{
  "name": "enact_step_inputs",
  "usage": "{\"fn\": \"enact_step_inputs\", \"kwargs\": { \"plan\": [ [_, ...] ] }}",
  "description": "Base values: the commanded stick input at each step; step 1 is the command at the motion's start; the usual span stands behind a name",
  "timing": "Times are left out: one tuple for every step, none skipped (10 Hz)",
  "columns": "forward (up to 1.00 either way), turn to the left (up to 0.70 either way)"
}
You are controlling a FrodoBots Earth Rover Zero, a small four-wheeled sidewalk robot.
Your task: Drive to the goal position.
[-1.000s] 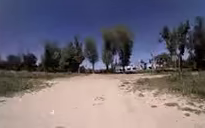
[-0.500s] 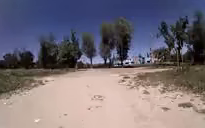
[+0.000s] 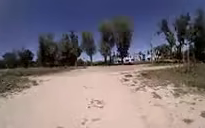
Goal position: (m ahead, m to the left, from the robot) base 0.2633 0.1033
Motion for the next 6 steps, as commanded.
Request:
{"fn": "enact_step_inputs", "kwargs": {
  "plan": [
    [0.85, 0.00],
    [0.85, 0.00],
    [0.85, 0.00],
    [0.85, 0.00],
    [0.85, 0.00],
    [0.85, 0.00]
  ]
}}
